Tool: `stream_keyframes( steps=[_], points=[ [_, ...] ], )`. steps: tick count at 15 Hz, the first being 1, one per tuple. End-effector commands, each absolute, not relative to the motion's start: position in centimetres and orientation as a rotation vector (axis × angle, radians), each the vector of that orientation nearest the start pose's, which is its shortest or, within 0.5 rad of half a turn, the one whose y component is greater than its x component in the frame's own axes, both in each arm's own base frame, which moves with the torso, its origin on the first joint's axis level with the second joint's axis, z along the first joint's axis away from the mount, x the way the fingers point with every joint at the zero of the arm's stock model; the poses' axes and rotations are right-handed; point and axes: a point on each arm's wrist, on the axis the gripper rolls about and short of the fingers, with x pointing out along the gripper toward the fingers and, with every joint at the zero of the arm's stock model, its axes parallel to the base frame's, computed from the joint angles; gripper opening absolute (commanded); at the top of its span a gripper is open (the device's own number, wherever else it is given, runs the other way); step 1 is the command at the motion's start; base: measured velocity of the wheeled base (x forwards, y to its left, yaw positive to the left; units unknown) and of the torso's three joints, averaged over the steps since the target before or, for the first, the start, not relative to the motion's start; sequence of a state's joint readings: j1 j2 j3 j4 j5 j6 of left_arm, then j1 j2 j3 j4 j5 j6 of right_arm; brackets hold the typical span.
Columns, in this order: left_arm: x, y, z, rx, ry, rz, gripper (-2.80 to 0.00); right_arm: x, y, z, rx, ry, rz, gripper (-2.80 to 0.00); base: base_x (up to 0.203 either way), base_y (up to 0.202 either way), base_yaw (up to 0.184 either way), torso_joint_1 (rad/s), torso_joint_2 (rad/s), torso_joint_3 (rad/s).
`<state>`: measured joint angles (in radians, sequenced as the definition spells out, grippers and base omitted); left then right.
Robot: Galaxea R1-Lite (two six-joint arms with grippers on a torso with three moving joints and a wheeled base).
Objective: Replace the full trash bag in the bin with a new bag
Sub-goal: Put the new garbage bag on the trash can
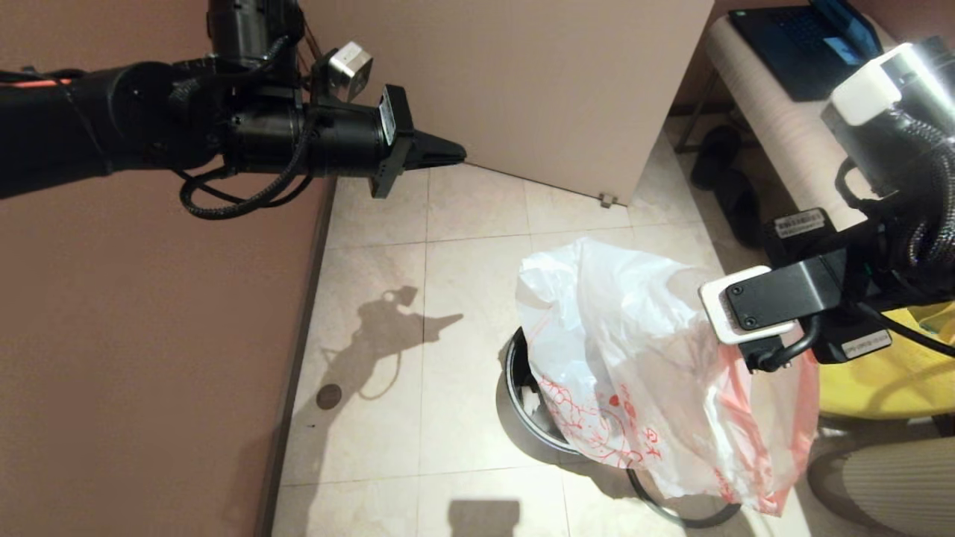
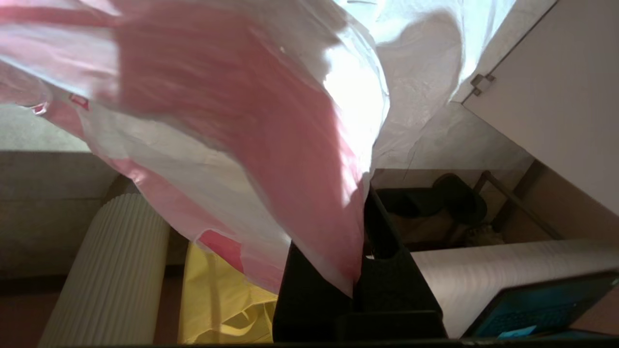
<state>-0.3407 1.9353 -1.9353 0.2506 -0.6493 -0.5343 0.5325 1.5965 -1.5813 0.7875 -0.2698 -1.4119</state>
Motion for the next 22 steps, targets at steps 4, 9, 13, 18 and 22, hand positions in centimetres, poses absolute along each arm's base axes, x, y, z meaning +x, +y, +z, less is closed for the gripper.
stream_keyframes(
  steps=[4, 9, 13, 18, 22],
  points=[
    [36.4, -13.2, 32.0, -0.539, 0.543, -0.882, -2.8, 25.9, 14.5, 28.9, -1.604, 0.329, 0.712, -2.8, 0.0, 0.0, 0.0, 0.0, 0.0, 0.0],
    [39.9, -12.0, 28.1, -0.585, 0.641, -0.905, -2.8, 27.3, 14.6, 27.1, -1.535, 0.311, 0.795, -2.8, 0.0, 0.0, 0.0, 0.0, 0.0, 0.0],
    [42.3, -11.7, 22.2, -0.661, 0.868, -0.905, -2.8, 28.9, 15.4, 26.1, -1.461, 0.184, 0.79, -2.8, 0.0, 0.0, 0.0, 0.0, 0.0, 0.0],
    [44.1, -17.0, 15.8, -0.631, 0.992, -0.912, -2.8, 27.6, 16.2, 26.0, -1.409, 0.146, 0.865, -2.8, 0.0, 0.0, 0.0, 0.0, 0.0, 0.0],
    [44.7, -18.0, 14.4, -0.609, 0.973, -0.902, -2.8, 26.7, 16.3, 25.4, -1.405, 0.153, 0.899, -2.8, 0.0, 0.0, 0.0, 0.0, 0.0, 0.0]
  ],
)
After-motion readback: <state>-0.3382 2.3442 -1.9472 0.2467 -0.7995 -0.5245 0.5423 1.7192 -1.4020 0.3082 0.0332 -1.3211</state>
